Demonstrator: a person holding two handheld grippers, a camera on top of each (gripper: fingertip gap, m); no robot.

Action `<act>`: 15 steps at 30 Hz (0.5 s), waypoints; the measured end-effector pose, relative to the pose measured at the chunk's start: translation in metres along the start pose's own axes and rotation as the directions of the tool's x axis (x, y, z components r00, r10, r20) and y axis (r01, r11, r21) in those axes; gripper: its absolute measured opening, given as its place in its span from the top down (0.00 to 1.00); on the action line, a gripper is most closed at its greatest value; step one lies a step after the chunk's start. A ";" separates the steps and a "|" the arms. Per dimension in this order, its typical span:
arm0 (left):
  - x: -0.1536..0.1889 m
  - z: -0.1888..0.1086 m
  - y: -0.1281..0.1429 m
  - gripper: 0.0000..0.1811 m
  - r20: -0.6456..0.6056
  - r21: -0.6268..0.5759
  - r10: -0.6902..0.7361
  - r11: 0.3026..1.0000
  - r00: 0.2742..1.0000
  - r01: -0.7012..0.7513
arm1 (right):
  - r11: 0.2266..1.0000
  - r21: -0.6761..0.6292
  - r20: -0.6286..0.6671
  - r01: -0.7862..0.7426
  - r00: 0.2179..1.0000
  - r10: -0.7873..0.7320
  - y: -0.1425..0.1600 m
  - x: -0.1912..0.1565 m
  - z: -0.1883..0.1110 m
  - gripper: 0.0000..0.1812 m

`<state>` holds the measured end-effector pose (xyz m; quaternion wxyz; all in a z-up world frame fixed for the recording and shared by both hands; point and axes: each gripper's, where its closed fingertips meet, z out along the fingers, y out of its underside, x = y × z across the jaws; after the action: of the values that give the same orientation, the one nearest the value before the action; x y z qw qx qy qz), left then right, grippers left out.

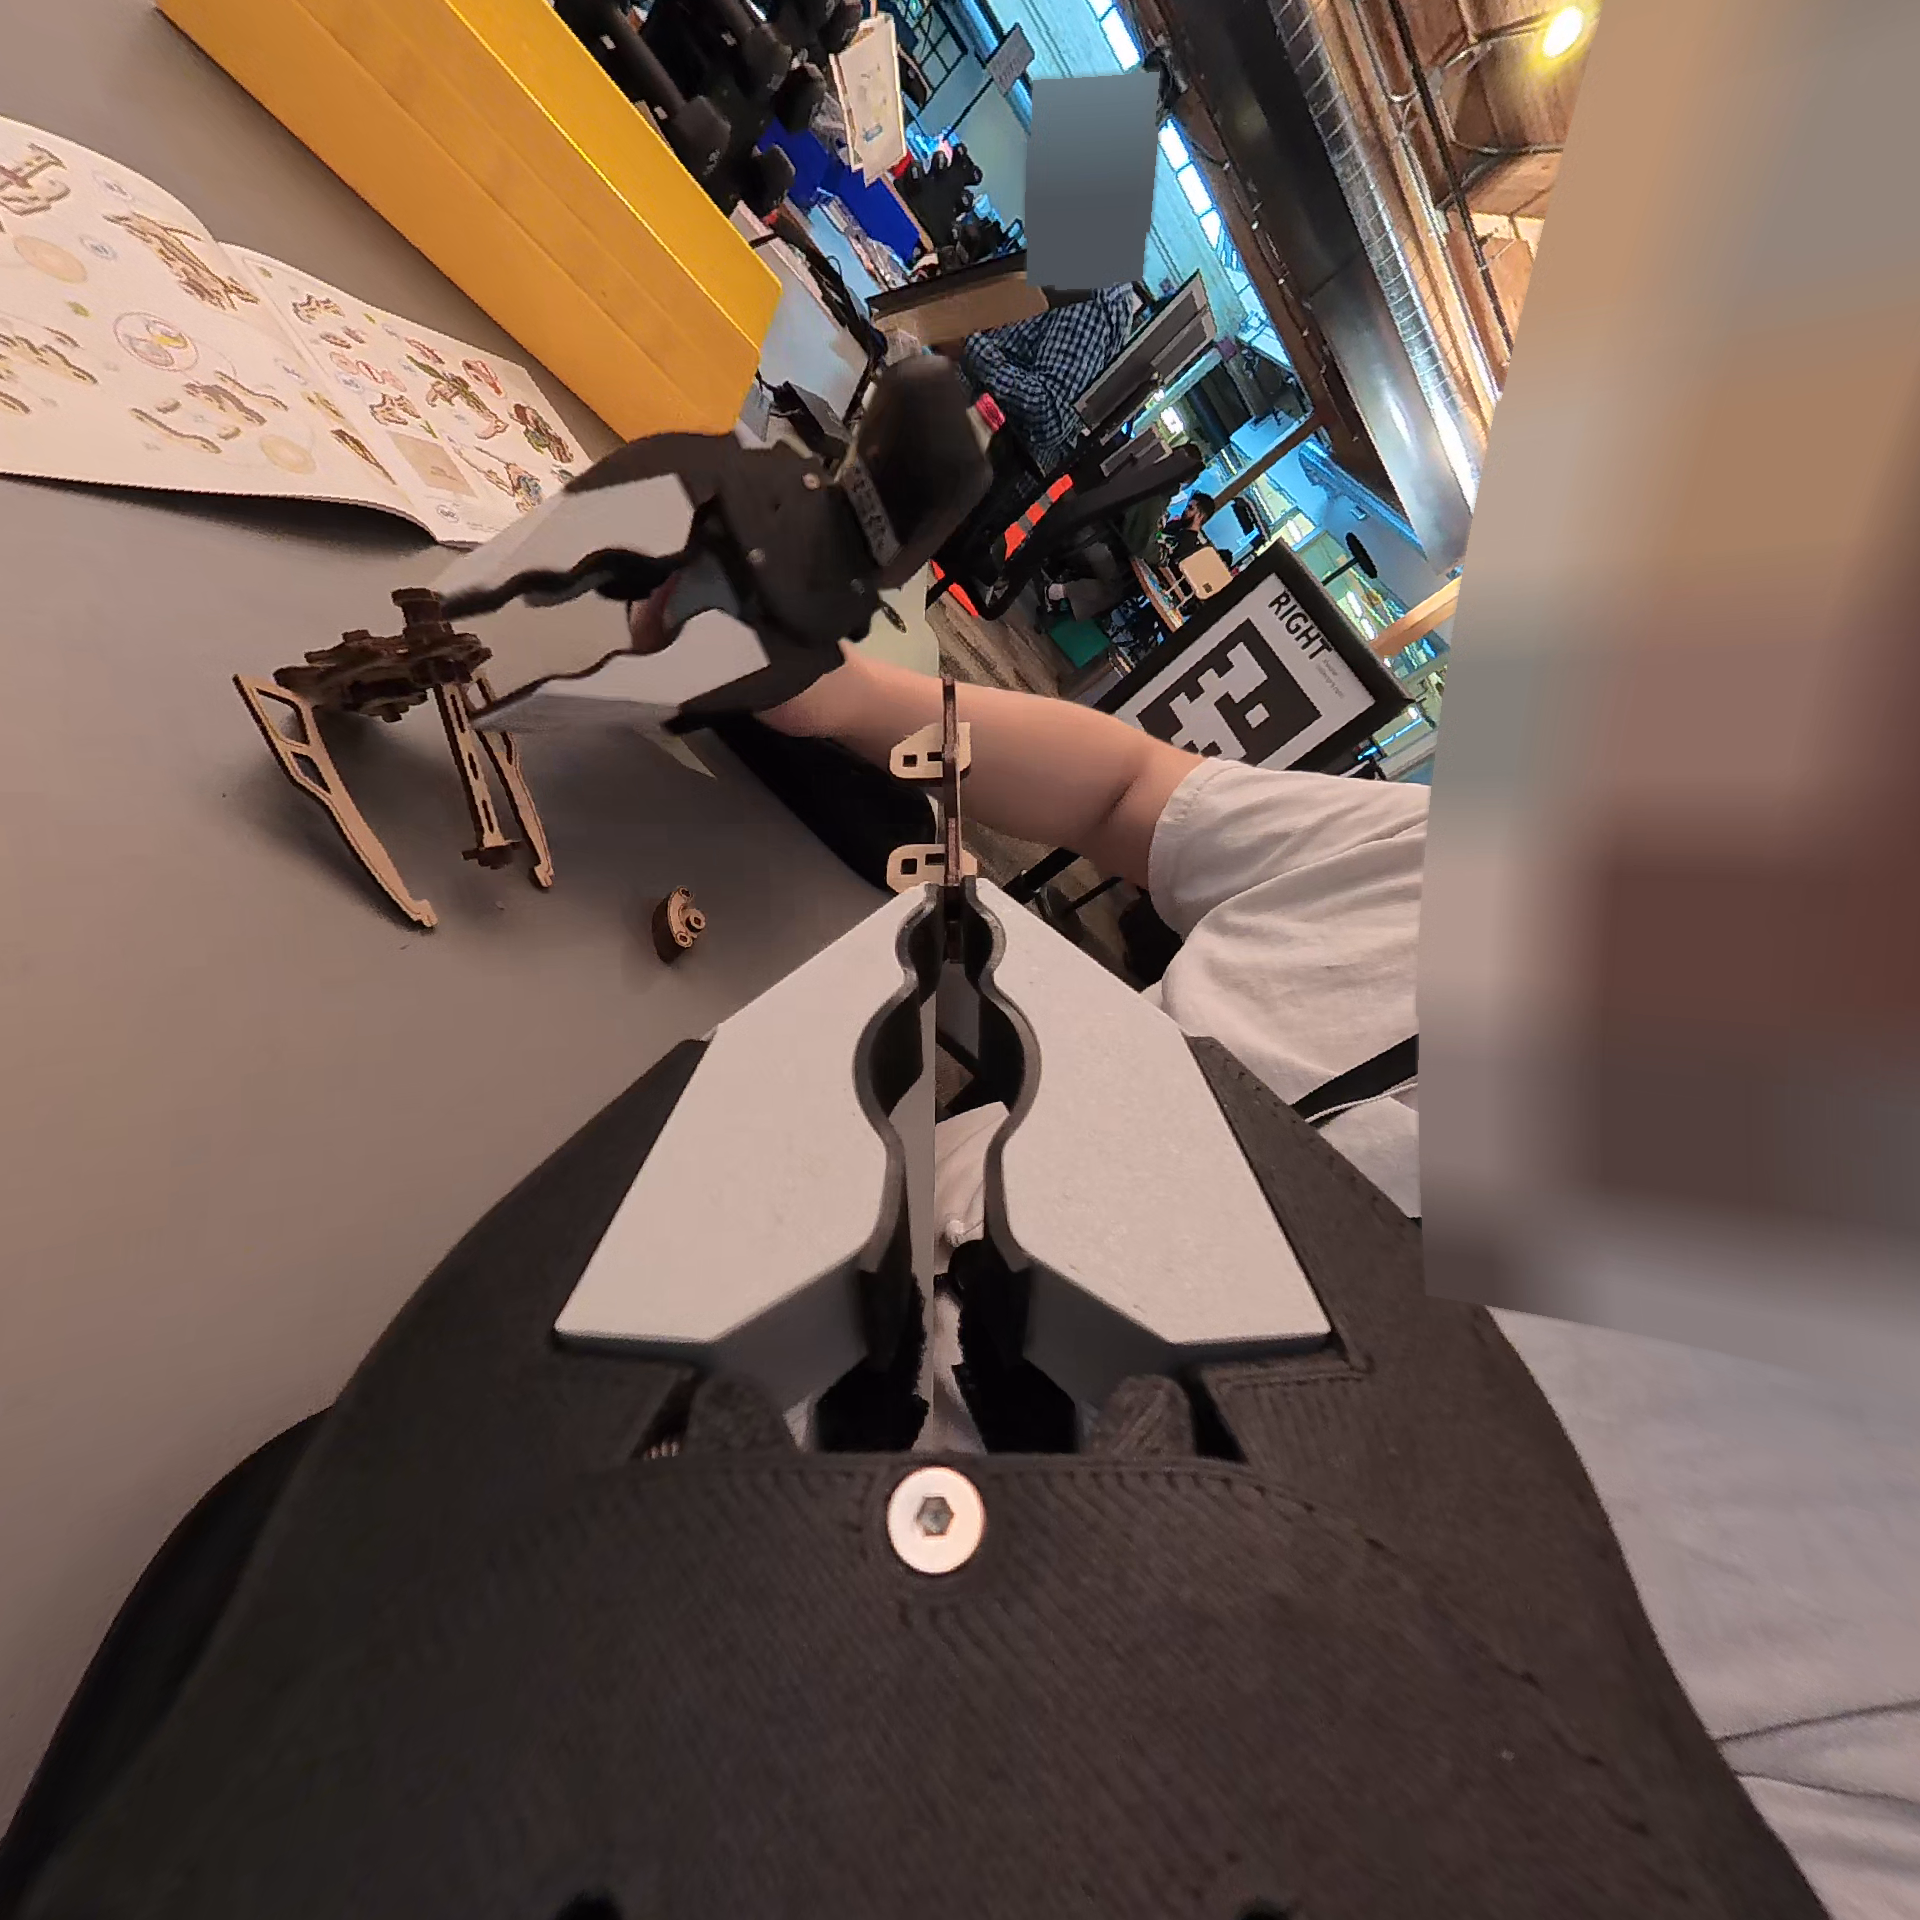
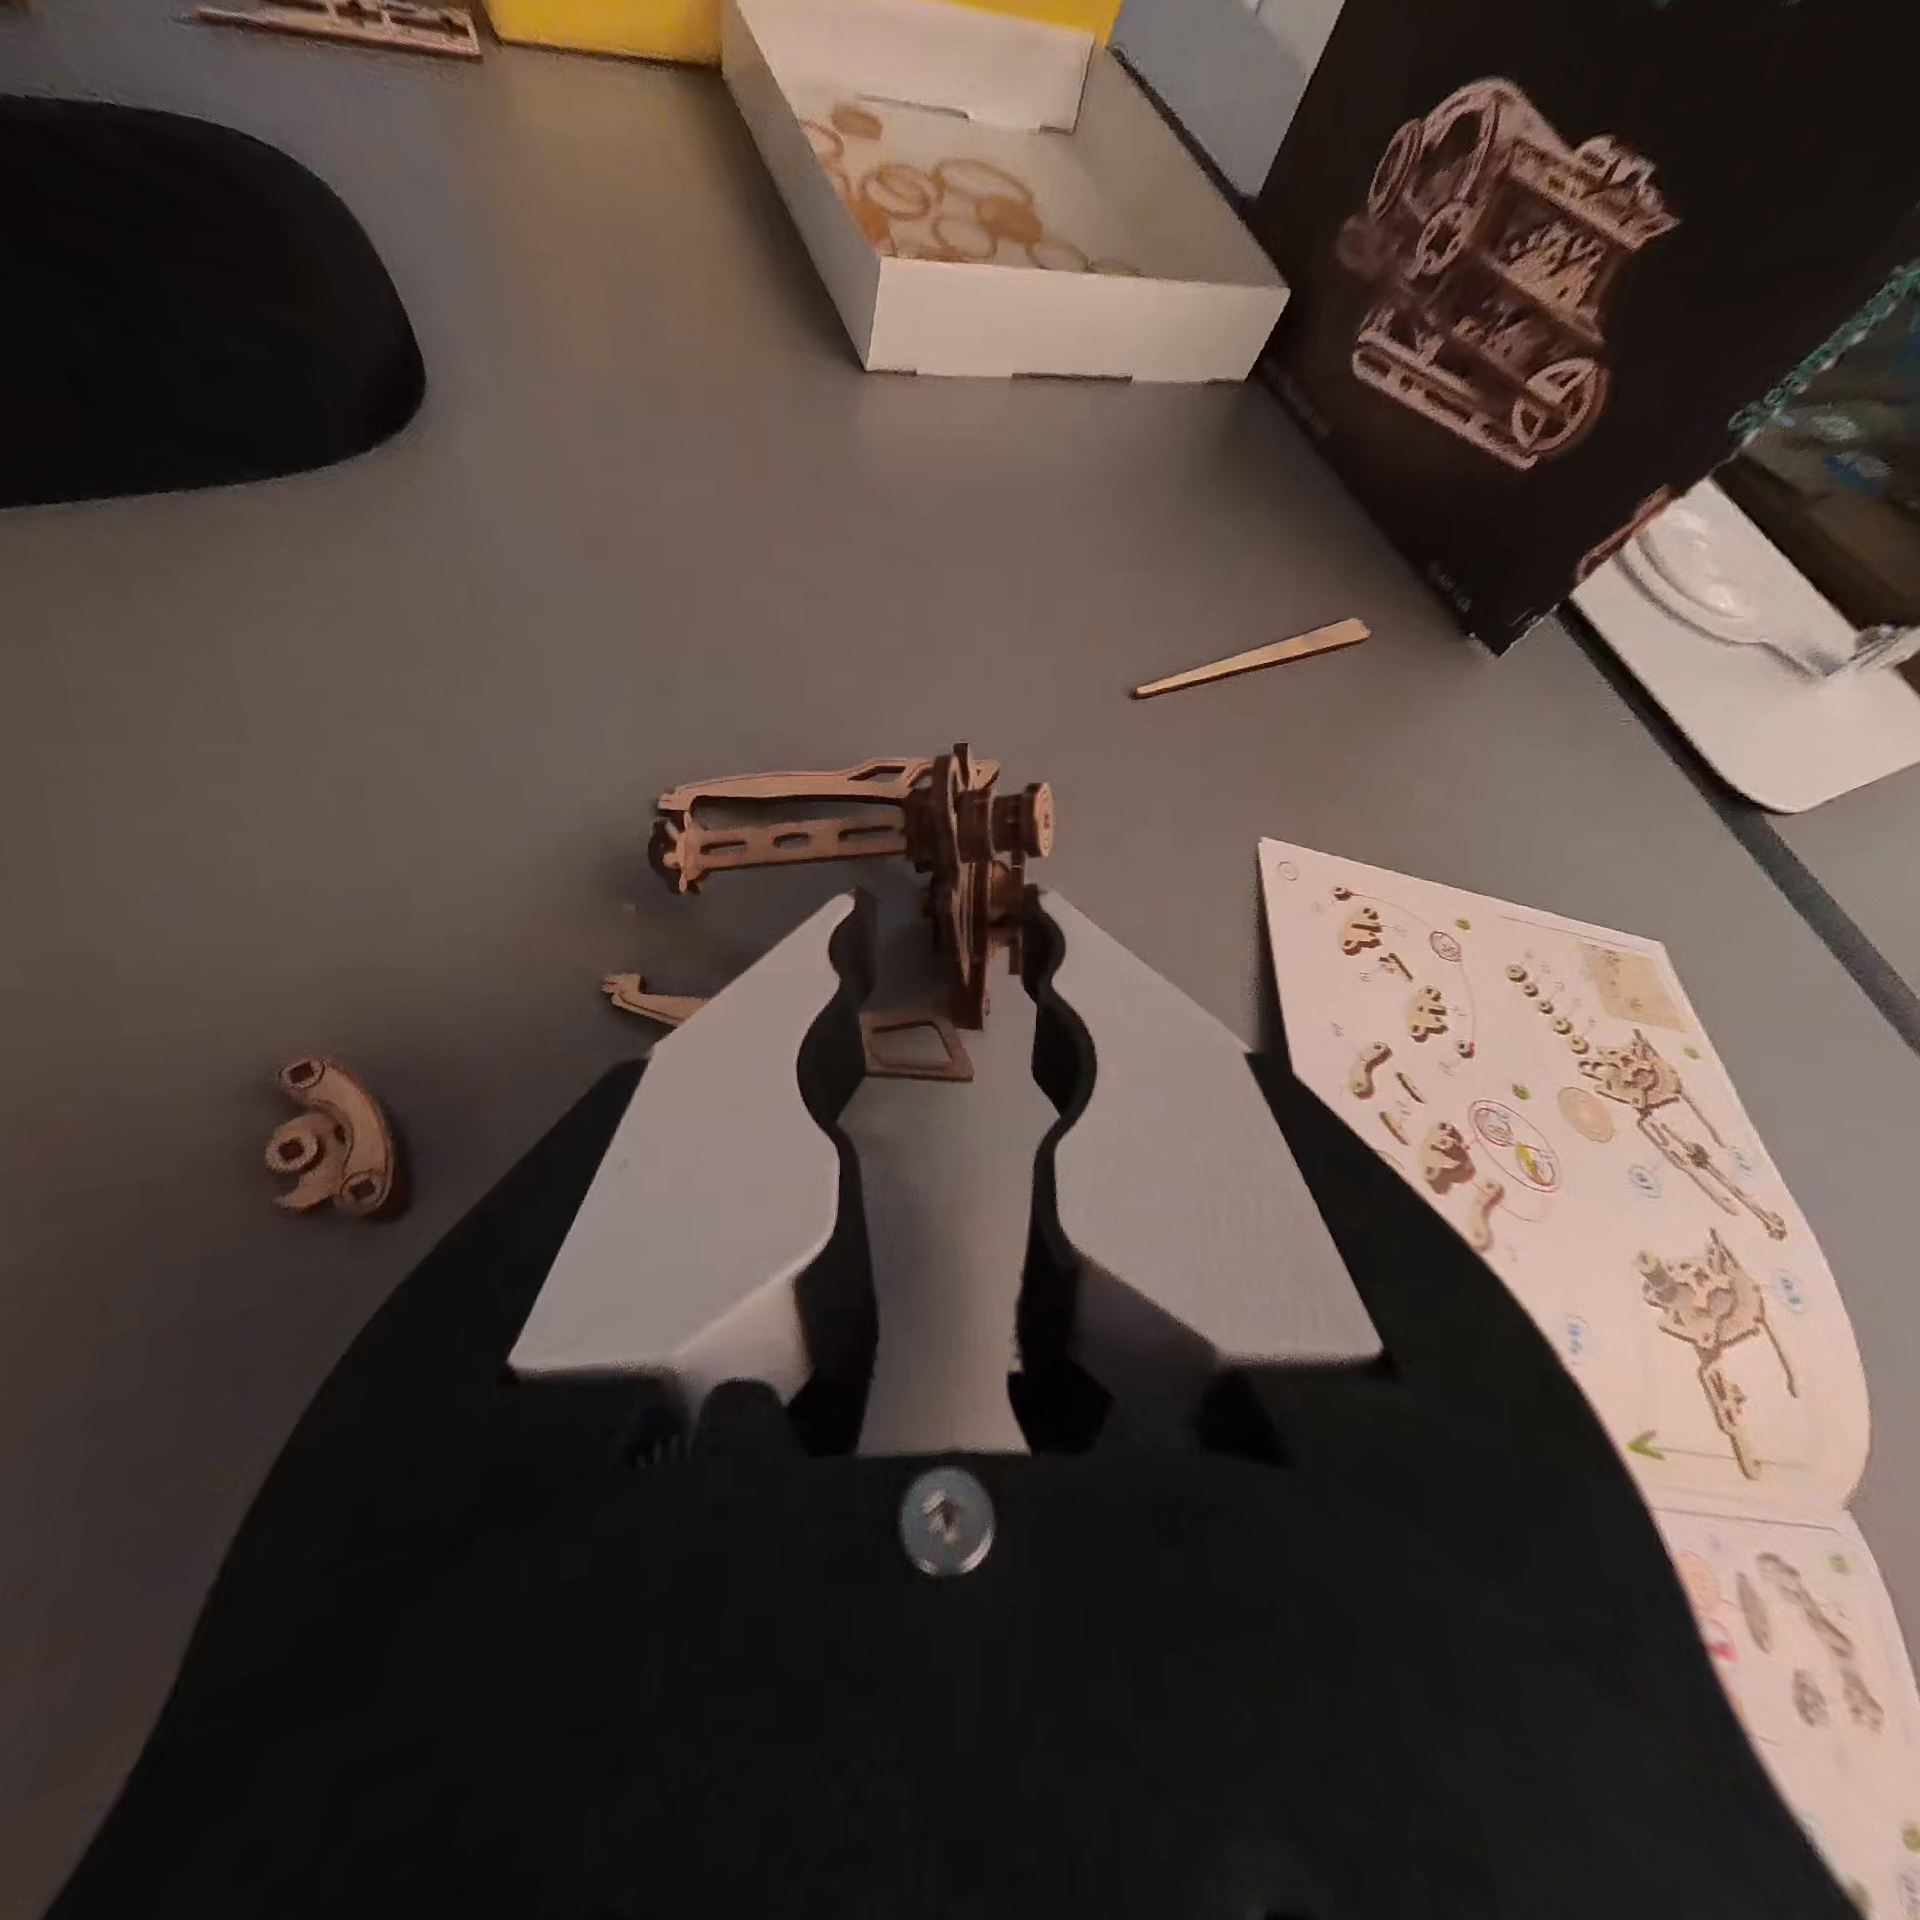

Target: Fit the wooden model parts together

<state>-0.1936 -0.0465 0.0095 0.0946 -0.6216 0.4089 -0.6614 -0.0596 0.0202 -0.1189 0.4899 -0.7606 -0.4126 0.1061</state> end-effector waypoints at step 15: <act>-0.069 0.021 -0.032 1.00 0.156 -0.138 0.366 0.928 0.918 -0.346 | 0.930 0.171 0.341 -0.326 0.905 0.255 -0.031 -0.012 0.004 0.98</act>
<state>-0.1478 0.0086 -0.0232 0.2160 -0.5978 0.5401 -0.5515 -0.0852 0.0196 -0.0977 0.4794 -0.7270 -0.3516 0.3434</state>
